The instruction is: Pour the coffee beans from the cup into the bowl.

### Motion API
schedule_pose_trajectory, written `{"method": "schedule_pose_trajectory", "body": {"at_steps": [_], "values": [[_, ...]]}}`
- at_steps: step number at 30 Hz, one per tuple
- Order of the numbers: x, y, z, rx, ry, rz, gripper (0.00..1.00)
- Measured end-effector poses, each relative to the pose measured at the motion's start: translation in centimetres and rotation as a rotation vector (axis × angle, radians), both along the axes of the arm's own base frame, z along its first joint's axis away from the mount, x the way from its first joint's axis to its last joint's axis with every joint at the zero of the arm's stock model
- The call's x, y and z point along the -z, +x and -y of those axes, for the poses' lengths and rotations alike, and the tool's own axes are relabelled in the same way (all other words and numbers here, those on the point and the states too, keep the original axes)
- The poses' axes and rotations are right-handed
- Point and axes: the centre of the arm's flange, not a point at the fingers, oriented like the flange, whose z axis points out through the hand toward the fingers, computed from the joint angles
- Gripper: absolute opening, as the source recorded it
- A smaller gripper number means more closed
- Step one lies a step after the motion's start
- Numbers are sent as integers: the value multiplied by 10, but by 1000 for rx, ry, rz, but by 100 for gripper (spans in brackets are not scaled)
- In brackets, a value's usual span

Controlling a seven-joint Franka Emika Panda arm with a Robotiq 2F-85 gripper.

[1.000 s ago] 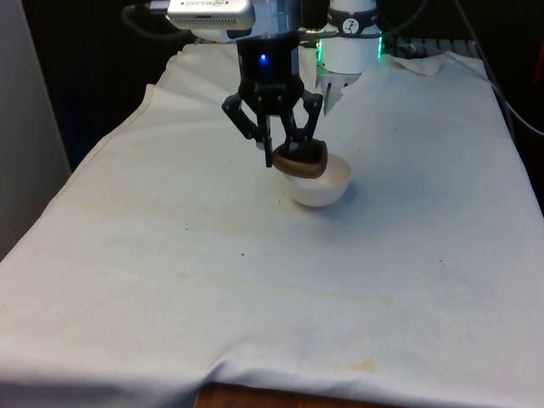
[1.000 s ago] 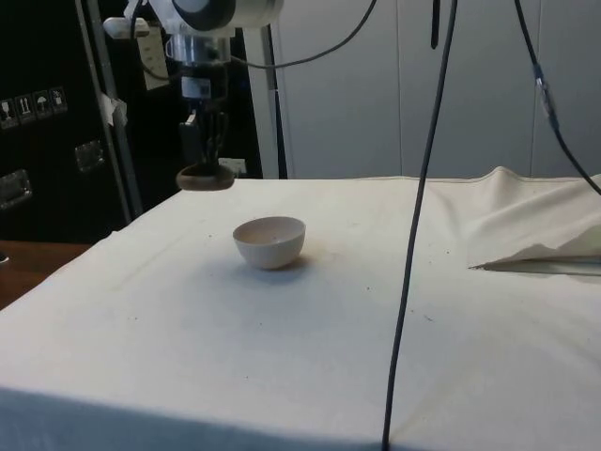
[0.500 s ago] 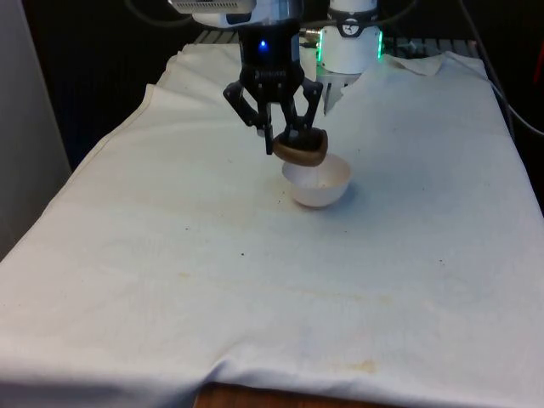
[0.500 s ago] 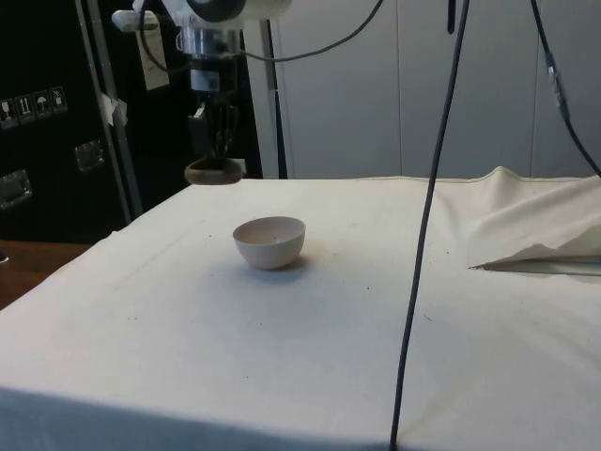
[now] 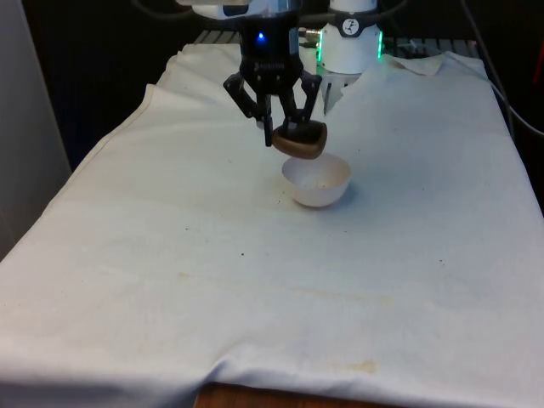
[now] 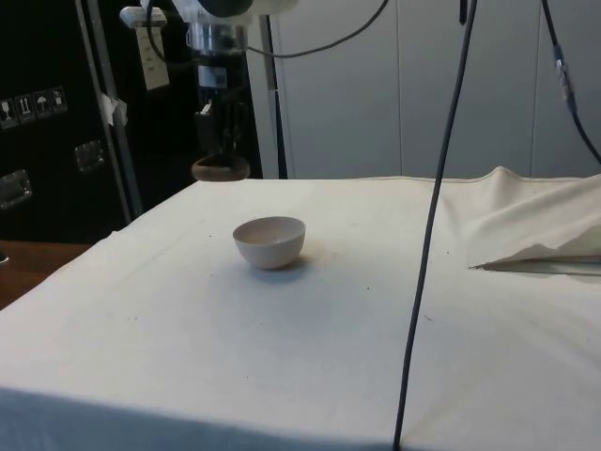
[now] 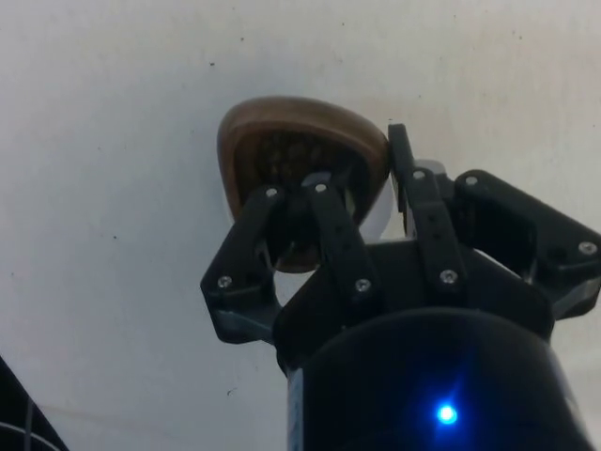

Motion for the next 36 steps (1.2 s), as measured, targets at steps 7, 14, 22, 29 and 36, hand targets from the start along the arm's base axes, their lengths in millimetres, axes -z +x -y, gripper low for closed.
{"method": "schedule_pose_trajectory", "body": {"at_steps": [7, 14, 22, 29, 36], "values": [[-1, -3, 1, 26, 3, -3, 6], [0, -5, 3, 62, 5, -6, 6], [-3, -11, 3, 86, 9, -10, 6], [-9, -27, 3, 92, 13, -5, 6], [-13, -38, 2, 94, 16, -3, 6]]}}
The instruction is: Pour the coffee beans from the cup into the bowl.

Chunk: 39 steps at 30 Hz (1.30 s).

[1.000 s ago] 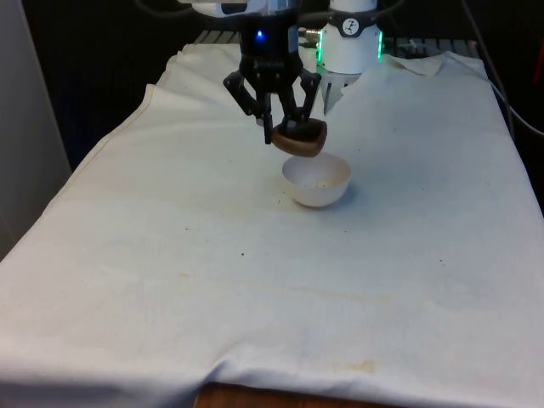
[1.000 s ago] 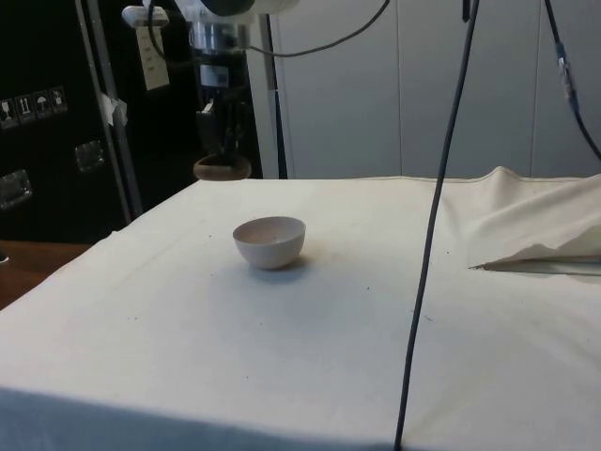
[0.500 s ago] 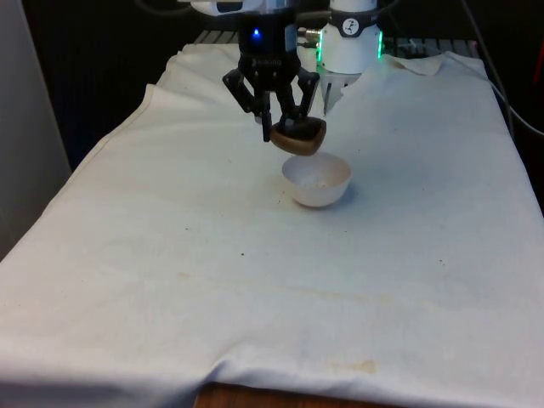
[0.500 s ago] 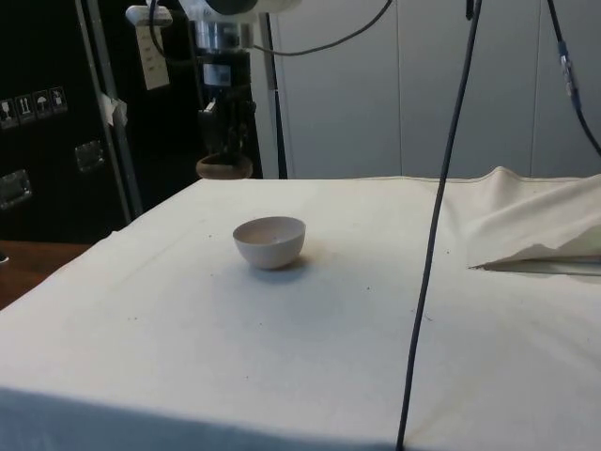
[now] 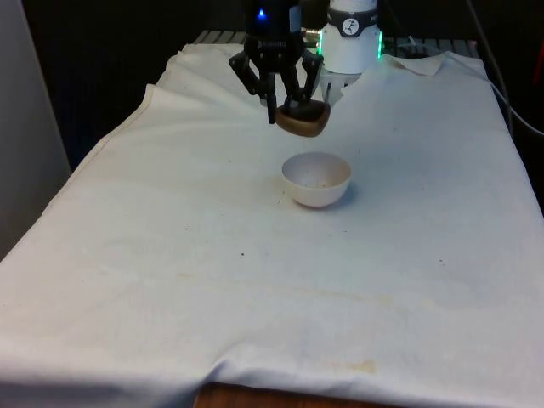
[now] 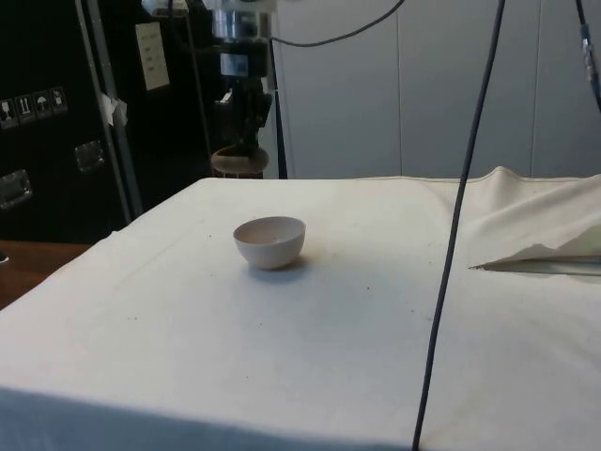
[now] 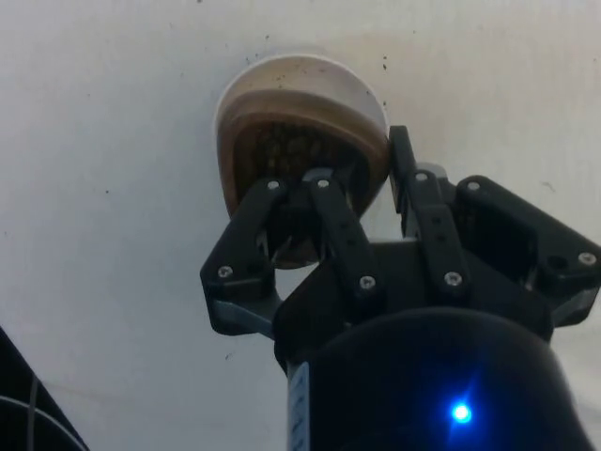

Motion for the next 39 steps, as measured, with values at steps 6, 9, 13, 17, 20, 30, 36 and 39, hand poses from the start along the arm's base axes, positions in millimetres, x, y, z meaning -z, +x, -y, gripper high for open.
{"method": "schedule_pose_trajectory", "body": {"at_steps": [6, 9, 13, 17, 20, 30, 36, 39], "values": [[-4, -13, 0, 4, 2, 7, 6], [-6, -21, 0, 8, 3, 12, 6], [-6, -27, 0, 9, 2, 14, 6], [-5, -29, 0, 8, -6, 22, 6], [-6, -29, 0, 9, -7, 23, 6], [-6, -29, 0, 8, -7, 22, 6], [-6, -29, 1, 19, -6, 21, 6], [-6, -30, 6, 35, -7, 21, 6]]}}
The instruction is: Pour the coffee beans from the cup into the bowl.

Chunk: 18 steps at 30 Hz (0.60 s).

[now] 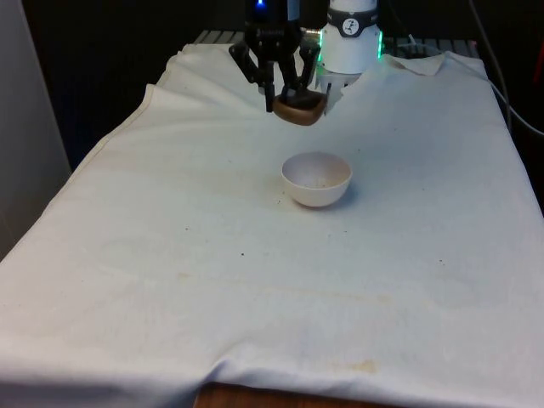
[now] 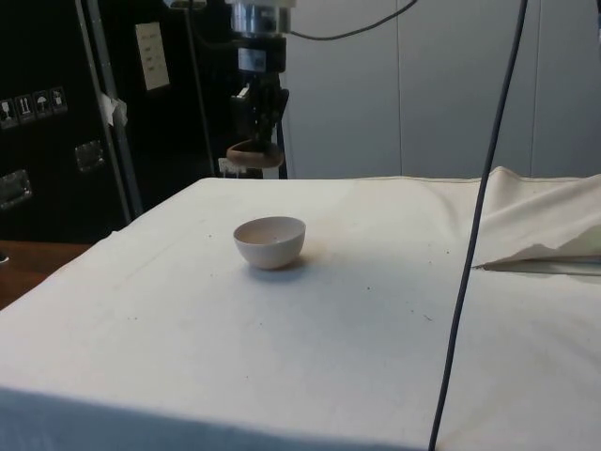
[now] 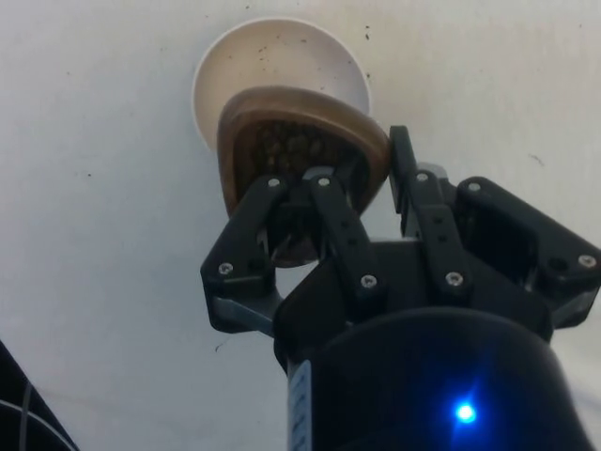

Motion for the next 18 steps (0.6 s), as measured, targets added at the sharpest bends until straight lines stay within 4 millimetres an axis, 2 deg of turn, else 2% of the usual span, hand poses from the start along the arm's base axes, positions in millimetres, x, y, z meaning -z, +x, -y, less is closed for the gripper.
{"method": "schedule_pose_trajectory", "body": {"at_steps": [18], "values": [[1, -2, 10, 75, 0, -5, 6]]}}
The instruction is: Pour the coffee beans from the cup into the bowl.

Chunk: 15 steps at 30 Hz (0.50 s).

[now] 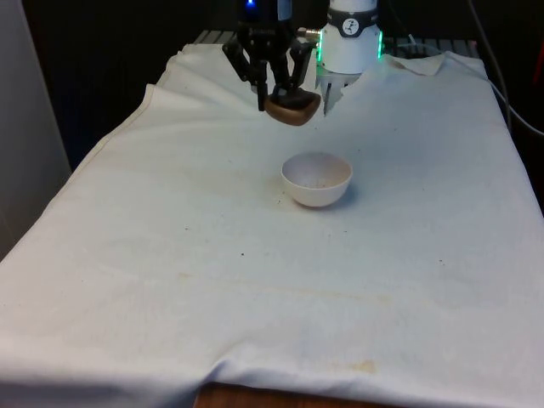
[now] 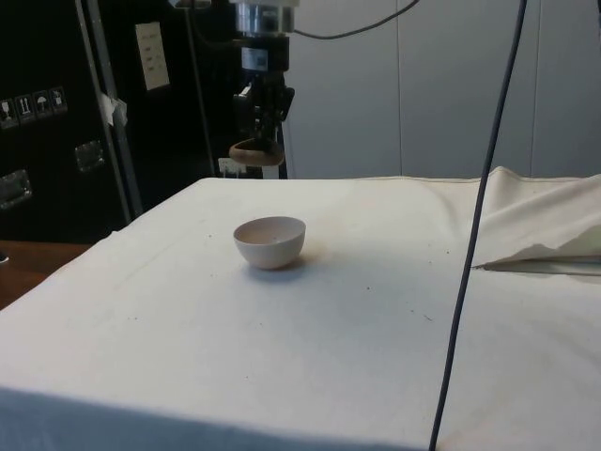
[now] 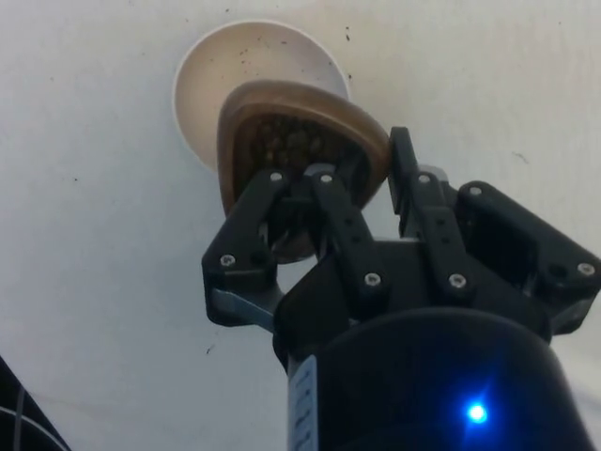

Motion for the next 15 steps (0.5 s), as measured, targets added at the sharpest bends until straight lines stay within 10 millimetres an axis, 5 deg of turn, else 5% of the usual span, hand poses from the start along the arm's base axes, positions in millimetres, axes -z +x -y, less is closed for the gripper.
{"method": "schedule_pose_trajectory", "body": {"at_steps": [15], "values": [[2, -2, 3, 69, 5, -7, 6]]}}
